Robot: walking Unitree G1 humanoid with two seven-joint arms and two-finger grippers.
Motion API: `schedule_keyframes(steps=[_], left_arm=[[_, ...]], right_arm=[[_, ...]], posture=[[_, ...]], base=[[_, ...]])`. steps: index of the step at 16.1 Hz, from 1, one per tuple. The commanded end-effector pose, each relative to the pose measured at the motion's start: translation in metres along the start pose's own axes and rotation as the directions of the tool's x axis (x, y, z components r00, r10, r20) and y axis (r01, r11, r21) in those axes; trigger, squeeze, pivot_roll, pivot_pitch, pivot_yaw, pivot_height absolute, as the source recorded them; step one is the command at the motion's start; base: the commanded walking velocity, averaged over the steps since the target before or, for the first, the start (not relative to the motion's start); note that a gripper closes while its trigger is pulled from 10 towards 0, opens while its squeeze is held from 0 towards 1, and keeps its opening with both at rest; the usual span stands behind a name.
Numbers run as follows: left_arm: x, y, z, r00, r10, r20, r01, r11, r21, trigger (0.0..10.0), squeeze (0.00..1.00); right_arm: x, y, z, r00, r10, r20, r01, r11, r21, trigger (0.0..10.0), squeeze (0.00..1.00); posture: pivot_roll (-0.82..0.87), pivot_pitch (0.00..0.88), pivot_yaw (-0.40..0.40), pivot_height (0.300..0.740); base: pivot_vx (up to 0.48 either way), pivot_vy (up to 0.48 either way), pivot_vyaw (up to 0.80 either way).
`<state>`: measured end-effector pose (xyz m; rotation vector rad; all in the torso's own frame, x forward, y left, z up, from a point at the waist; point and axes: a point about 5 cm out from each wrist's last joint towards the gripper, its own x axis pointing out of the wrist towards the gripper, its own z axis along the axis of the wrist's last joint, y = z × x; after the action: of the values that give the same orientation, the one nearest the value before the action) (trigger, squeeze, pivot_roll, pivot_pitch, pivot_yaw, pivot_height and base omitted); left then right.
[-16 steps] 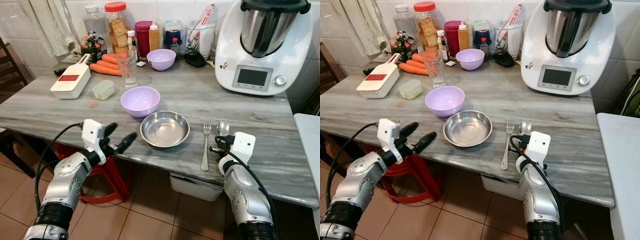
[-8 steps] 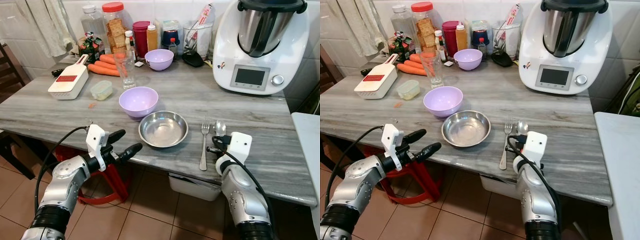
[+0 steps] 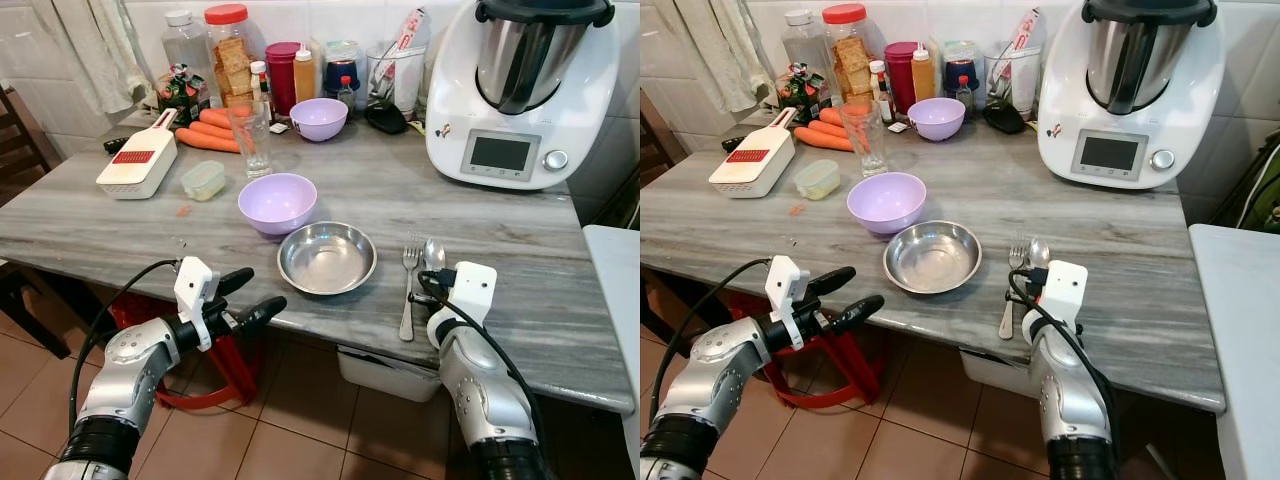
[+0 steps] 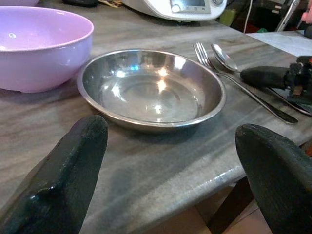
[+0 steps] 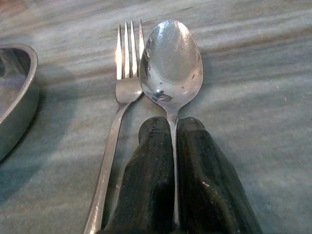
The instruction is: Setting the table
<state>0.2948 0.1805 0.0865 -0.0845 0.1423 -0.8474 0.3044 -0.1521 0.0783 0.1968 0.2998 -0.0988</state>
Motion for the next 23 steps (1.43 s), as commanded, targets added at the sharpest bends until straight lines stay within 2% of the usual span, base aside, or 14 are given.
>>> schedule_keyframes(steps=[1,8,9,10,19,21,23], left_arm=[[-0.001,-0.001,0.001,1.0,-0.015,-0.014,0.015,1.0,0.019,10.0,0.0],[-0.001,-0.004,-0.002,0.999,-0.029,-0.02,0.029,1.0,0.011,10.0,0.0],[-0.001,-0.005,-0.003,0.999,-0.03,-0.021,0.03,1.0,0.009,10.0,0.0],[-0.001,-0.006,-0.003,0.999,-0.031,-0.021,0.031,0.999,0.008,10.0,0.0],[0.0,-0.007,-0.004,0.999,-0.031,-0.021,0.031,0.999,0.008,10.0,0.0],[0.001,-0.004,-0.003,1.0,0.011,-0.001,-0.011,1.0,0.007,10.0,0.0],[0.003,0.005,0.001,0.99,0.132,0.051,-0.132,0.991,-0.003,10.0,0.0]], right_arm=[[0.002,0.001,-0.001,1.0,-0.01,-0.01,0.01,1.0,-0.003,10.0,0.0],[0.008,-0.002,0.003,1.0,-0.026,0.003,0.026,0.999,-0.021,10.0,0.0],[0.008,-0.001,0.003,1.0,-0.02,0.003,0.02,1.0,-0.014,10.0,0.07],[0.009,-0.001,0.003,1.0,-0.018,0.004,0.018,1.0,-0.014,10.0,1.0],[0.008,-0.005,0.006,0.999,-0.025,0.04,0.025,1.0,-0.007,10.0,1.0],[0.006,-0.009,0.01,0.996,-0.038,0.076,0.037,0.999,0.004,10.0,1.0],[0.002,-0.014,0.015,0.991,-0.051,0.122,0.053,0.999,-0.01,10.0,1.0]], posture=[[-0.08,0.0,0.065,0.74],[-0.08,0.0,0.061,0.74],[-0.08,0.0,0.061,0.74],[-0.08,0.0,0.061,0.74],[-0.07,0.0,0.061,0.74],[-0.06,0.0,0.058,0.74],[-0.06,0.0,0.053,0.74]], base=[[0.0,0.0,0.0],[0.0,0.0,0.0],[0.0,0.0,0.0],[0.0,0.0,0.0],[0.0,0.0,0.0],[0.0,0.0,0.0],[0.0,0.0,0.0]])
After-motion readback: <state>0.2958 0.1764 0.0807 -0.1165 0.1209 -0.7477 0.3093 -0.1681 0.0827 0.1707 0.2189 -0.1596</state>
